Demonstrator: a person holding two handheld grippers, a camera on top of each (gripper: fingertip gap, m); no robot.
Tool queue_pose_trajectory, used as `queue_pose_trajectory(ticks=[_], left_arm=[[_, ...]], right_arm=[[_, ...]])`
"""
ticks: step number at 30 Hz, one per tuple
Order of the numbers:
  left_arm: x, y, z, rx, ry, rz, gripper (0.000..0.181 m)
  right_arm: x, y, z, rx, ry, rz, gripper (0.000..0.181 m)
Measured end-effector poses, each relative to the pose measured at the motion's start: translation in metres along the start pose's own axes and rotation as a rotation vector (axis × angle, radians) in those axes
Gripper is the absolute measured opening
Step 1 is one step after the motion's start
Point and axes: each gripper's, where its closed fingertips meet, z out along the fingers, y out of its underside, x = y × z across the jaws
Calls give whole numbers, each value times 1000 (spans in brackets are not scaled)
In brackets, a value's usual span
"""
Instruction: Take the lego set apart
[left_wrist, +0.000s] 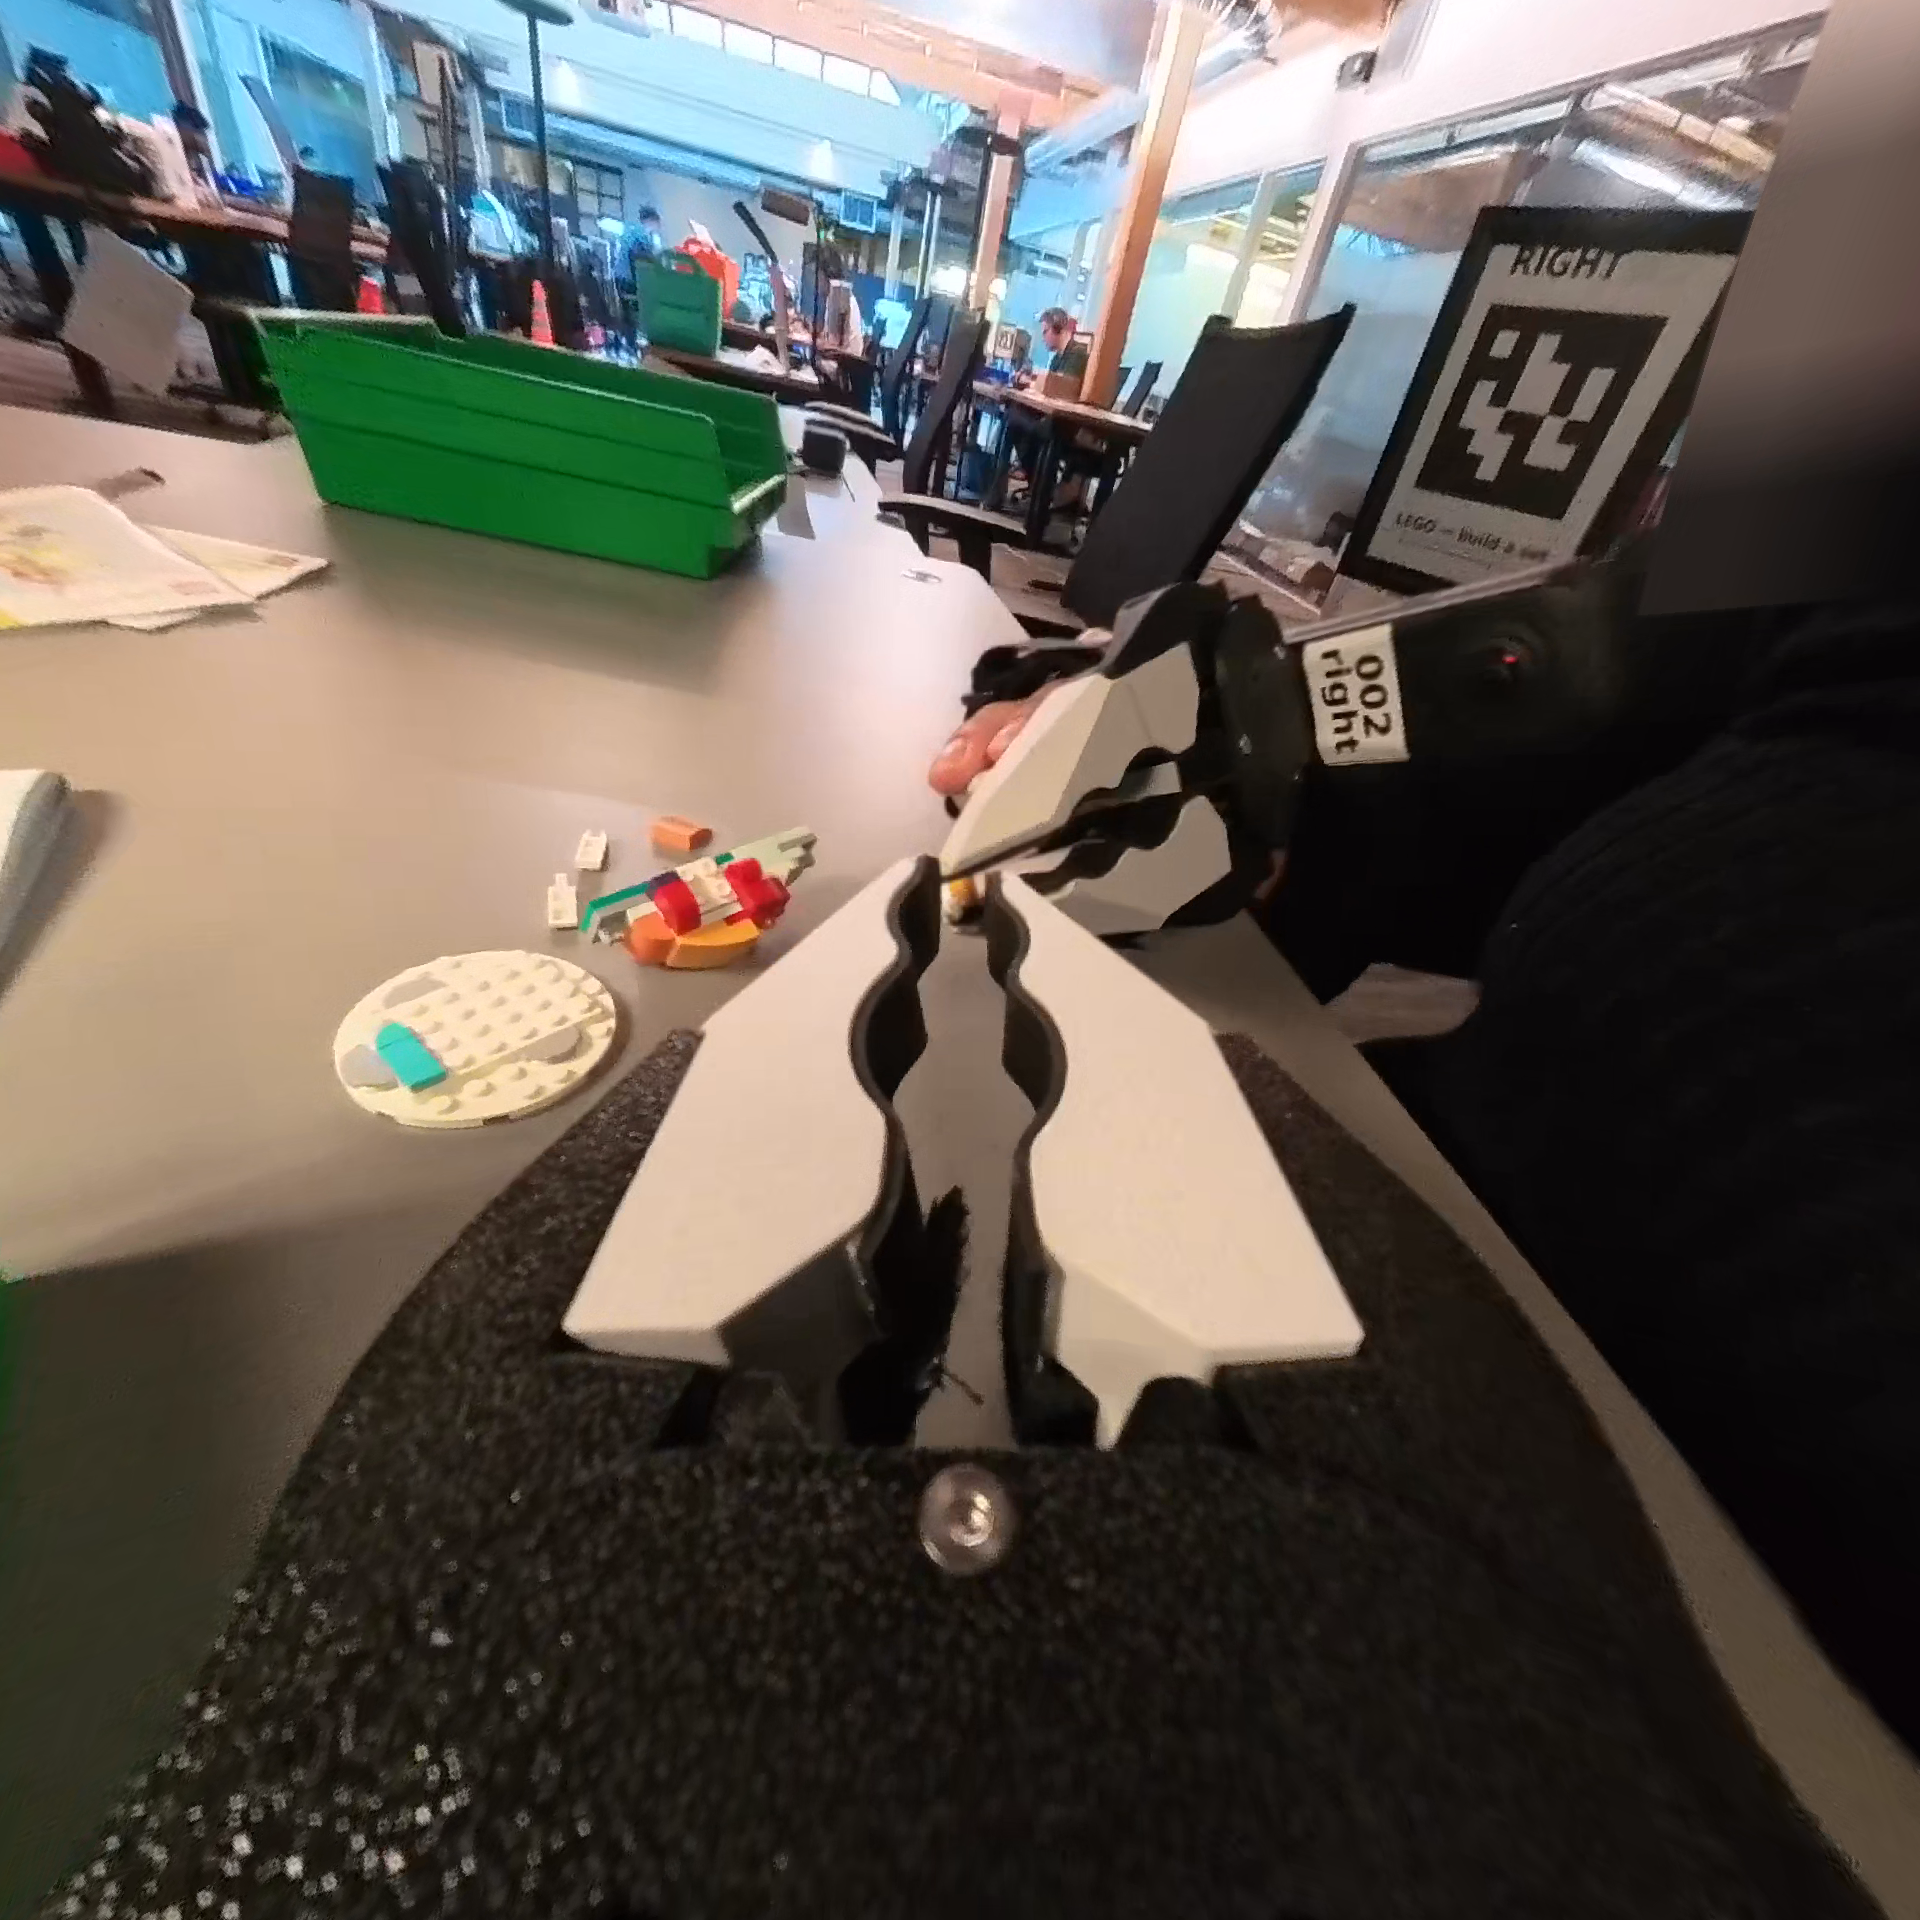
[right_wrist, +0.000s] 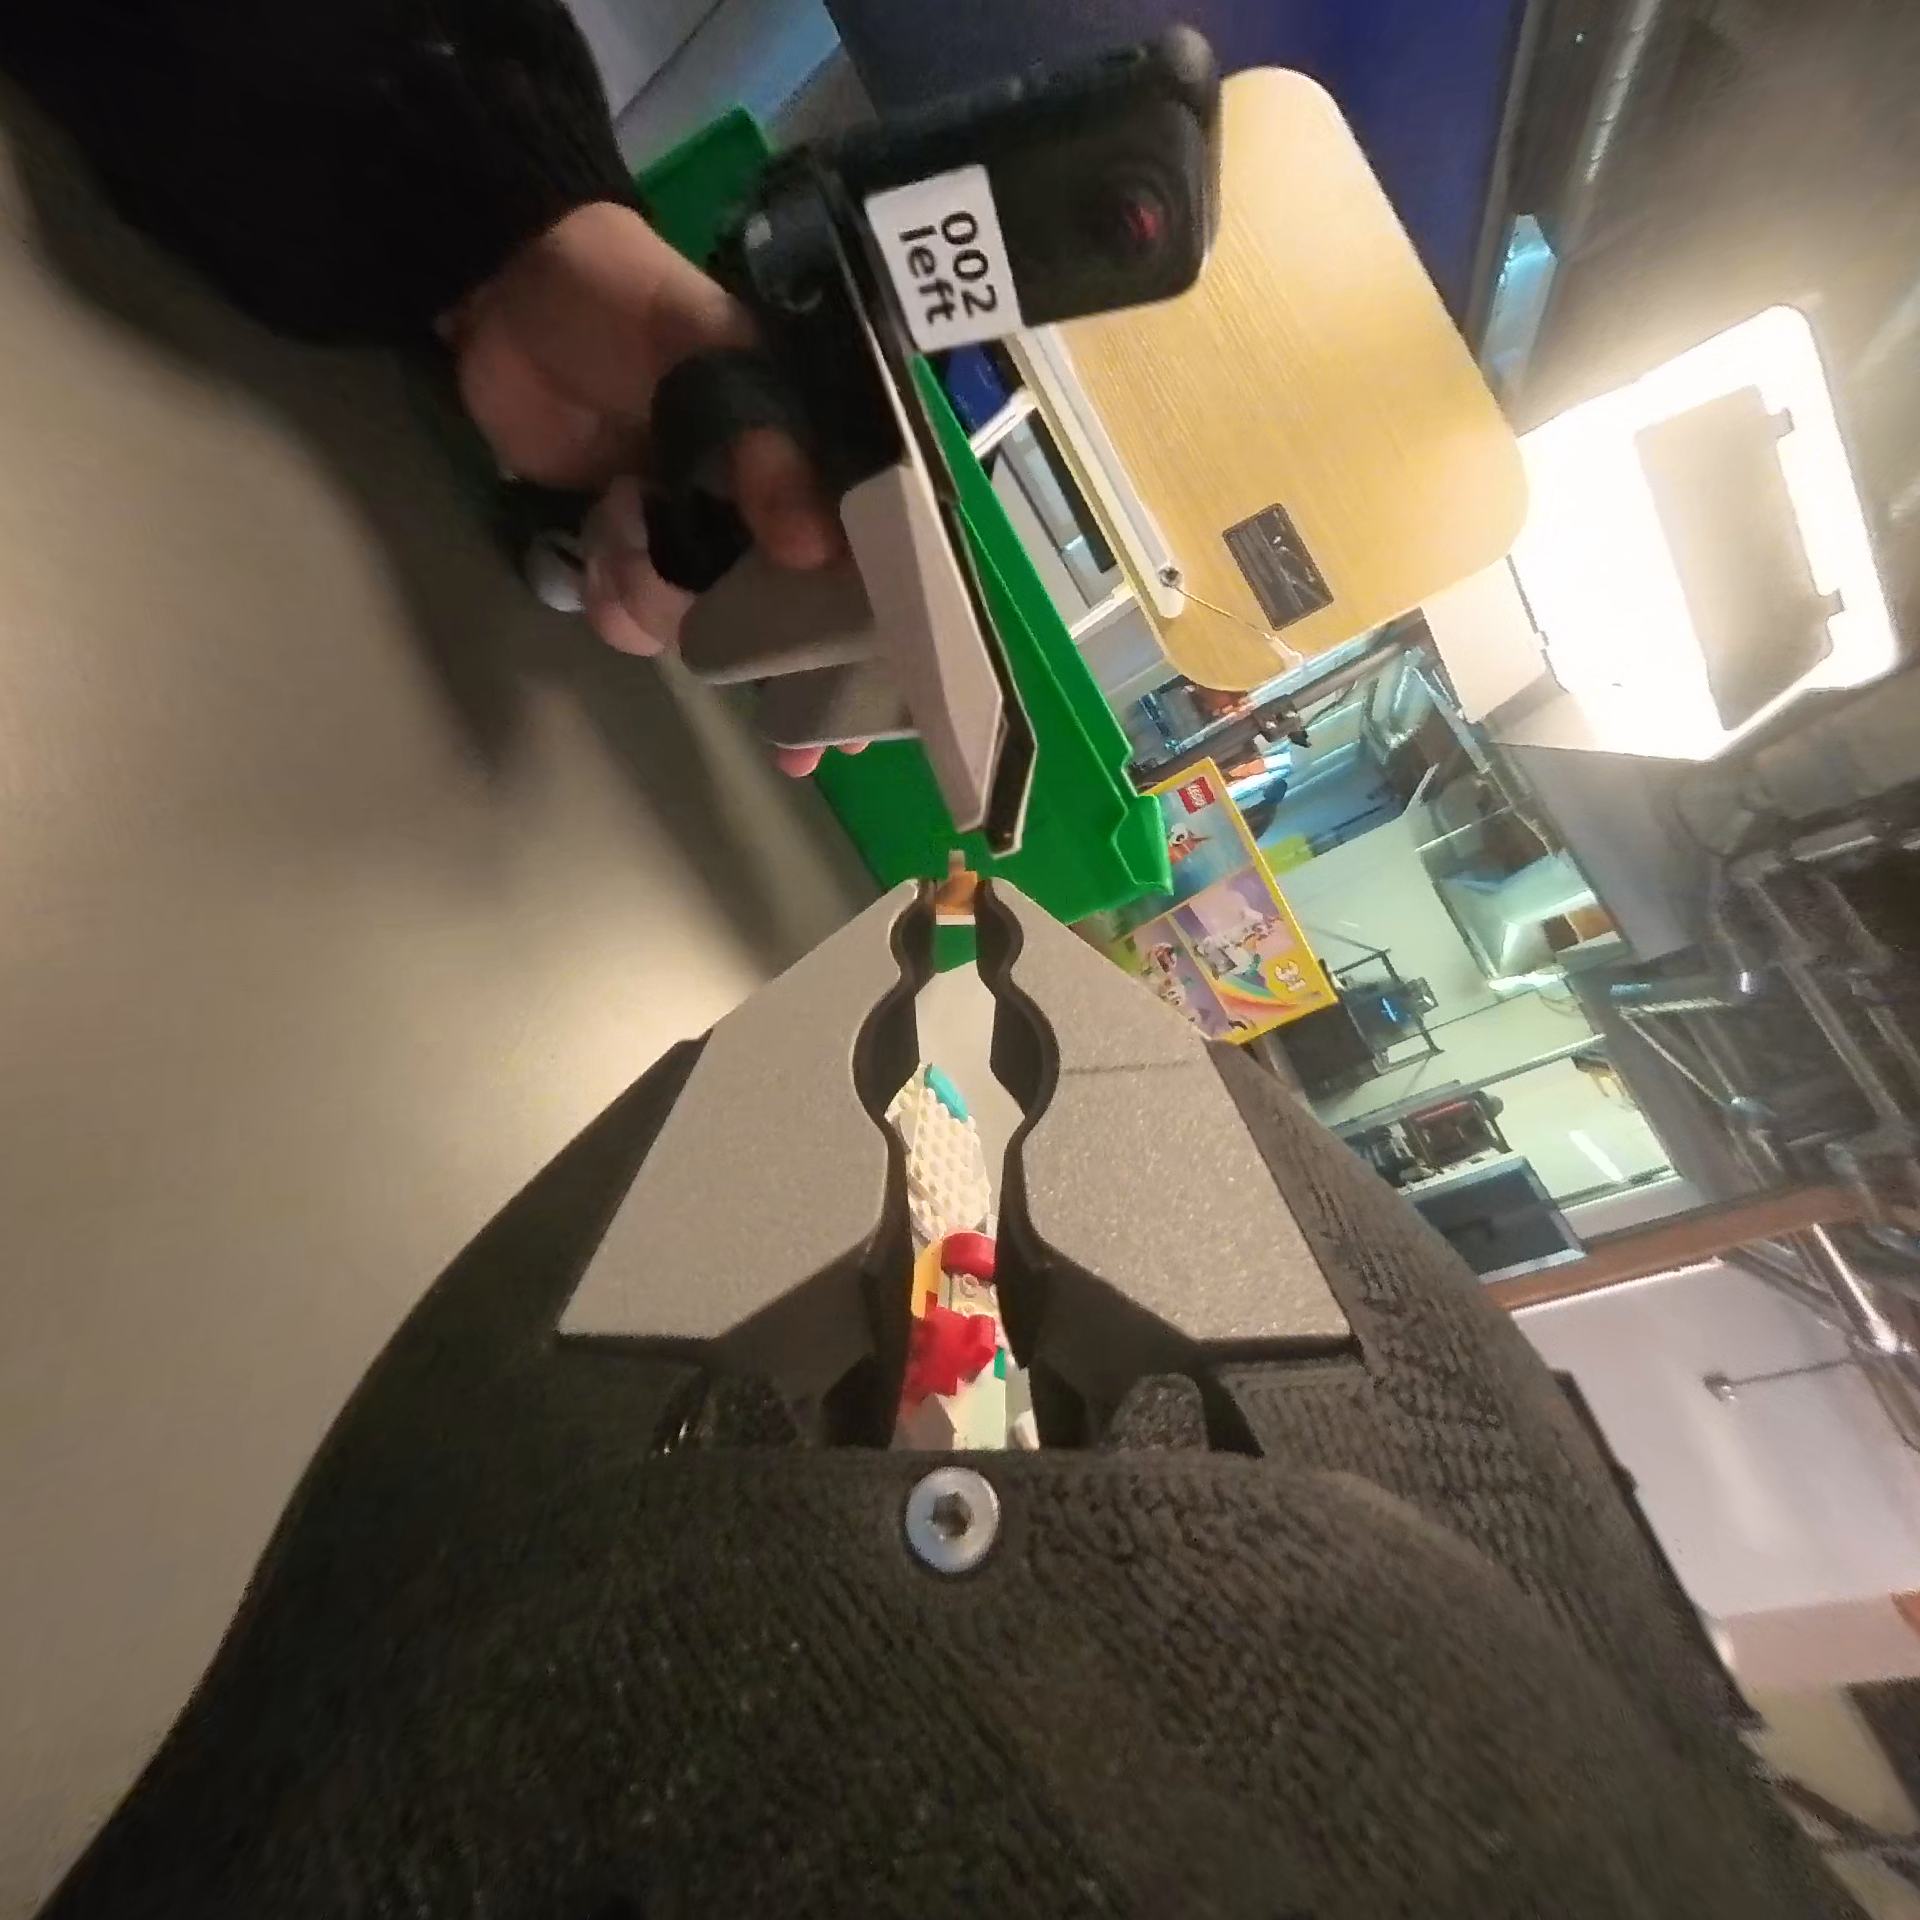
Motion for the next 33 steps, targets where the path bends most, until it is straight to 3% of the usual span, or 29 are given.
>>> queue_pose_trajectory(ticks=[9,20,22,28,31,33], left_arm=[[1,13,4,-93,22,-65,5],[2,13,4,-73,29,-107,2],[8,9,2,-46,87,-143,2],[27,-5,-4,48,300,-301,0],[10,-8,-10,79,217,-290,0],[9,-8,-11,85,213,-287,0]], right_arm=[[-7,-1,1,-7,-9,-79,5],[-6,-4,-1,-41,80,-343,3],[-5,-11,-3,9,71,-264,4],[3,-36,-12,238,-74,235,4],[22,-59,-29,441,-148,560,4],[19,-45,-24,379,-159,575,4]])
